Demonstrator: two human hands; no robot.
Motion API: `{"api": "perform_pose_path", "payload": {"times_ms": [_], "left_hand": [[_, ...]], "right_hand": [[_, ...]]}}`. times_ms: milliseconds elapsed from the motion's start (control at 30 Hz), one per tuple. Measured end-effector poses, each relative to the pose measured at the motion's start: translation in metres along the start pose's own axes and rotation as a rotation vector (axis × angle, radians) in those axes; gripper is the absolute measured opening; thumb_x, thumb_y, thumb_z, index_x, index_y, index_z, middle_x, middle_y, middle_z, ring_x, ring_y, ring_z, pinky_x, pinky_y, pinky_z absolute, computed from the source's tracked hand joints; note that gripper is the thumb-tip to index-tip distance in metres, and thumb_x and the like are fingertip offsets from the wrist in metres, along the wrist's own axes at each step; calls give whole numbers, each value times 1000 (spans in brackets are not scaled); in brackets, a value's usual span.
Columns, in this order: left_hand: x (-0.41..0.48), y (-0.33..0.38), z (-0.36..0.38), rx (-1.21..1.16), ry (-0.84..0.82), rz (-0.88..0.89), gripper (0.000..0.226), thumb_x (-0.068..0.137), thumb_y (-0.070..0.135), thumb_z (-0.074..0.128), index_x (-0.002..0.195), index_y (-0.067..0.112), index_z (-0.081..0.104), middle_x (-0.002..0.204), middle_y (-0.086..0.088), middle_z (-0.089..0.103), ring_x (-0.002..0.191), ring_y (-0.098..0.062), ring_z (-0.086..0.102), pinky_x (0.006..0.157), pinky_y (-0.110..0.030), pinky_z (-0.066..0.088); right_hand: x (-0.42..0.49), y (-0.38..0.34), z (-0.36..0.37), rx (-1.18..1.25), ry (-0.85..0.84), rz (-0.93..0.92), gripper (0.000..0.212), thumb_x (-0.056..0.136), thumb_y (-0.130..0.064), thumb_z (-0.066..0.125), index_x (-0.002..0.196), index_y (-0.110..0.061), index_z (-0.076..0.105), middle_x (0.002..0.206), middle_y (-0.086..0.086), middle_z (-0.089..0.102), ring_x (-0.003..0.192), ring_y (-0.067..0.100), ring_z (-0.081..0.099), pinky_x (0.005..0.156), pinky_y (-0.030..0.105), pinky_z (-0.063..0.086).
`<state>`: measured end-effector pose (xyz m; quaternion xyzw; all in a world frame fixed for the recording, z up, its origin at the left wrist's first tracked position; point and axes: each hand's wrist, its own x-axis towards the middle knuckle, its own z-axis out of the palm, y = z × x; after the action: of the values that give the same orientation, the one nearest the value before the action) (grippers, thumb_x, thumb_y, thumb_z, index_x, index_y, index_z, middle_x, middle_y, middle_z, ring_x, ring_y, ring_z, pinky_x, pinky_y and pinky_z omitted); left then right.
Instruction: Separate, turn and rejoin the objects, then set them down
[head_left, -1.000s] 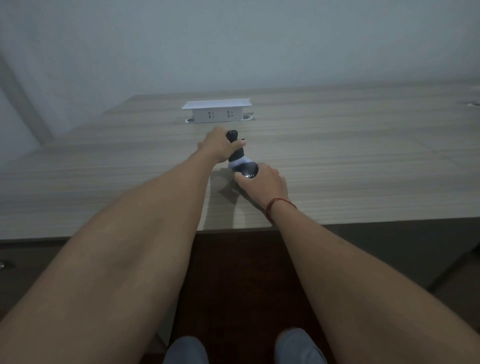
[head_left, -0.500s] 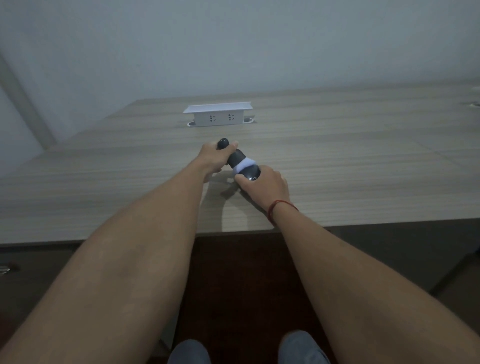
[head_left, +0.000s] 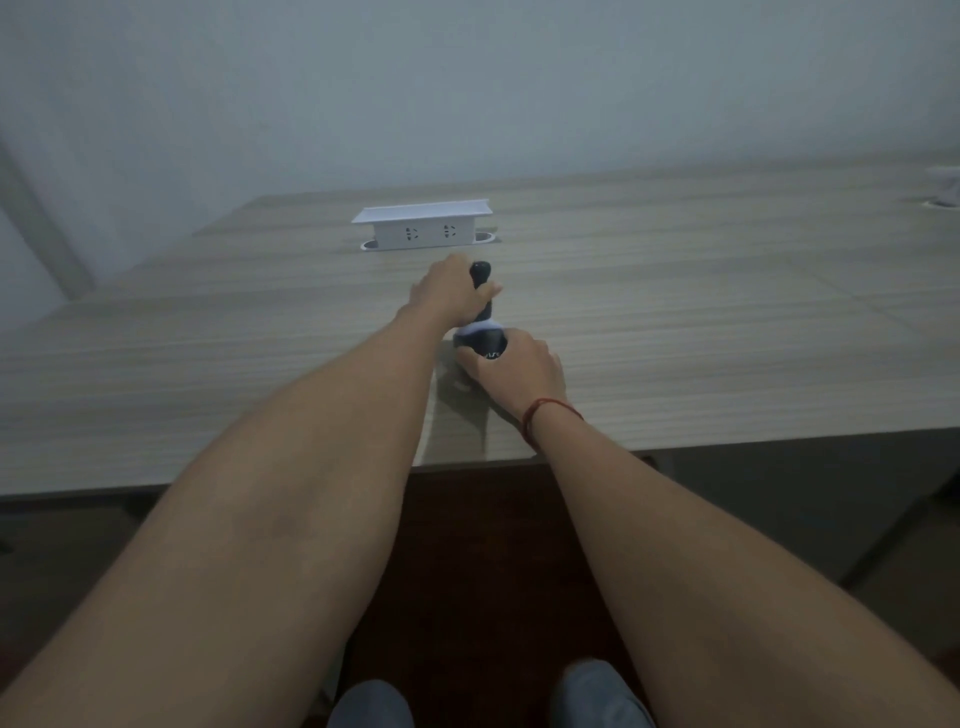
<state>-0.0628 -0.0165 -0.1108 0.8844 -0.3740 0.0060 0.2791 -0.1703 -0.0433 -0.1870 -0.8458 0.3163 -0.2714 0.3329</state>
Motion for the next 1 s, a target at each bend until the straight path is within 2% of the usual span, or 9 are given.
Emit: {"api": "perform_pose_path", "payload": {"times_ms": [100,233,433,600,700,767,800,900,1000], "left_hand": [[3,1,0,-32,-33,29,47,89,42,61,114,3,60,116,-16,63,107,-34,59,95,-43,50],[-6,-21,9,-12,139,-97,43,88,46,60,111,10,61,115,-12,64,107,-33,59,93,-41,48],[-13,-40,2,-219,178,-192,48,87,42,62,106,-1,64,108,-20,67,100,-35,64,83,-37,51],[-32,-45,-10,-416,118,-259,25,85,25,66,88,1,64,90,-17,67,65,-24,63,60,-30,54],[-37,-52,-6,-395,204,-301,36,82,32,70,97,-1,67,102,-18,69,90,-31,68,79,-35,57],[-43,-52,1,-420,277,-366,46,81,38,71,107,1,66,111,-17,67,99,-31,66,82,-33,54],[-45,-50,5,-487,284,-406,46,80,37,72,109,2,66,111,-16,67,96,-31,68,78,-33,57],[-50,-50,9,-700,214,-421,32,81,24,74,93,-4,64,93,-20,67,58,-28,67,40,-27,54],[-58,-59,-6,-730,24,-441,24,85,20,73,86,0,59,78,-20,64,49,-24,59,41,-26,53]], "right_hand": [[0,0,0,-2,-3,12,47,80,-59,60,107,-20,59,93,0,67,88,20,62,89,43,52],[-4,-5,-3,-20,1,29,55,74,-62,58,107,-17,62,96,2,68,91,23,61,90,44,51],[-6,-9,-4,-28,10,59,63,72,-65,54,110,-15,62,97,3,68,92,23,61,89,43,51],[-12,-11,-7,-62,-1,46,57,80,-60,49,107,-12,61,94,4,67,91,24,60,90,43,50],[-13,-9,-3,-67,8,36,55,81,-61,45,106,-15,63,92,3,69,90,22,62,91,42,50],[-13,-9,-2,-89,10,24,54,86,-58,44,111,-14,63,101,5,70,98,25,61,96,42,47],[-12,-8,-2,-104,11,19,53,89,-56,43,114,-12,62,106,6,69,102,26,60,98,41,44],[-10,-7,-9,-123,28,9,52,95,-49,39,116,-7,60,109,11,67,106,29,58,98,40,40],[-6,-6,-8,-127,34,17,52,98,-47,33,112,-5,60,111,15,66,104,31,57,96,39,37]]}}
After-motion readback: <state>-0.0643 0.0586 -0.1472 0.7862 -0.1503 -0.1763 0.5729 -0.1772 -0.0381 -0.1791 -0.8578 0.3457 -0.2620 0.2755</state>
